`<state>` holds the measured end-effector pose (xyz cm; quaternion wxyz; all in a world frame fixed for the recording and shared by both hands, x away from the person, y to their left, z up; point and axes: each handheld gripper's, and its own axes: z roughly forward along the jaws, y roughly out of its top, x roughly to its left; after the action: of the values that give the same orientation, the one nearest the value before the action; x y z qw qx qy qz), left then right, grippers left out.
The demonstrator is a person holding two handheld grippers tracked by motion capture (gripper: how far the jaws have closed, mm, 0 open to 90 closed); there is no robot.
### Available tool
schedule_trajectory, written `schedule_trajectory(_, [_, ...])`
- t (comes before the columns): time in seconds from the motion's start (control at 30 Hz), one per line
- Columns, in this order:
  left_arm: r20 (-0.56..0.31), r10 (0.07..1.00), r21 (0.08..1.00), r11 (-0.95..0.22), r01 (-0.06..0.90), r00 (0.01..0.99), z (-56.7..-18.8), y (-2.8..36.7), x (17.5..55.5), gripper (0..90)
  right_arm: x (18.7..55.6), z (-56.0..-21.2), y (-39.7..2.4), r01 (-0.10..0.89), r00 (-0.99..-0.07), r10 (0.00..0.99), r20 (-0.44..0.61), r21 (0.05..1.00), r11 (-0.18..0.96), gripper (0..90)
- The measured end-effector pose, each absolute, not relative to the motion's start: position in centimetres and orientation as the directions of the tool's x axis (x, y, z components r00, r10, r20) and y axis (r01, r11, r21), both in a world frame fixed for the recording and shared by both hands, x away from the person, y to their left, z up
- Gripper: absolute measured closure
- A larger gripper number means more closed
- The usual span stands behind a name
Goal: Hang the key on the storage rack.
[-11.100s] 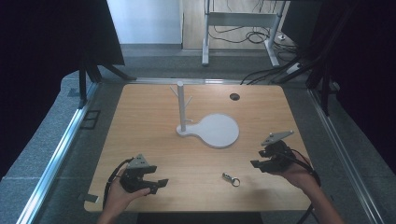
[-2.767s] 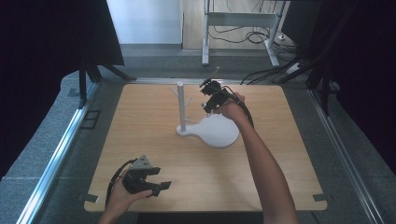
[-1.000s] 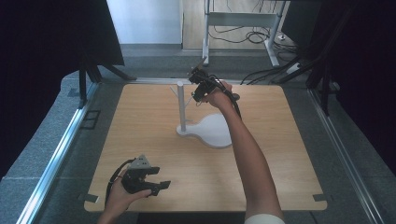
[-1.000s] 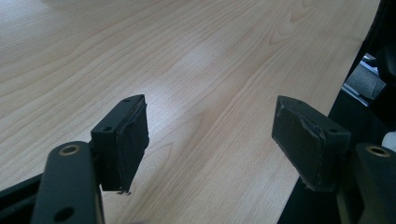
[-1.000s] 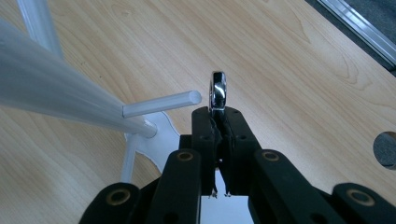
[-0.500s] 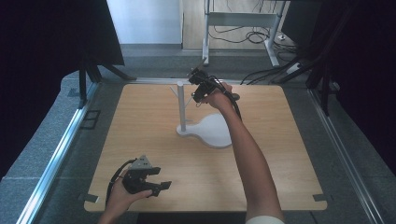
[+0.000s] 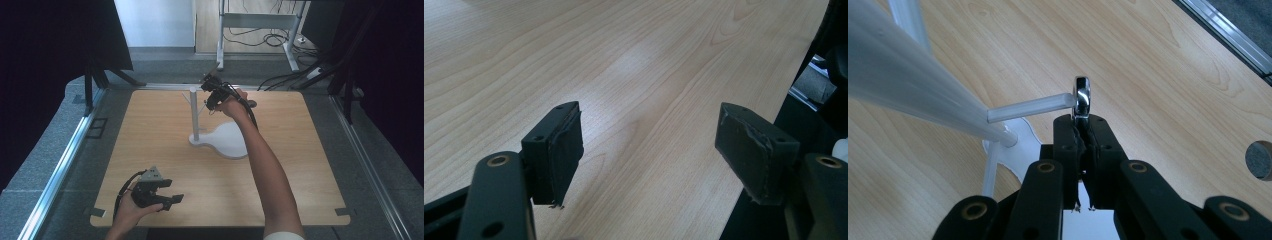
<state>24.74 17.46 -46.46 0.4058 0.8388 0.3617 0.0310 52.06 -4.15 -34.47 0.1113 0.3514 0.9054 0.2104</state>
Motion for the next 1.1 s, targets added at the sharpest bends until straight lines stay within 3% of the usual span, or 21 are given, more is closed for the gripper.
schedule_trajectory(0.83, [-0.238,0.629,0.697,-0.420,0.582,0.740,-46.7,17.1,24.8,27.6,50.3,-35.5,-3.3,0.565,-0.752,0.658,-0.046,0.470,0.678,84.3])
schedule_trajectory(0.87, [-0.238,0.630,0.697,-0.419,0.582,0.739,-46.7,17.1,24.8,27.6,50.1,-35.6,-3.4,0.561,-0.756,0.653,-0.039,0.474,0.679,79.0])
schedule_trajectory(1.1, [-0.238,0.628,0.697,-0.421,0.581,0.740,-46.8,17.1,24.8,27.6,49.4,-35.2,-3.8,0.554,-0.762,0.647,-0.017,0.499,0.666,73.1])
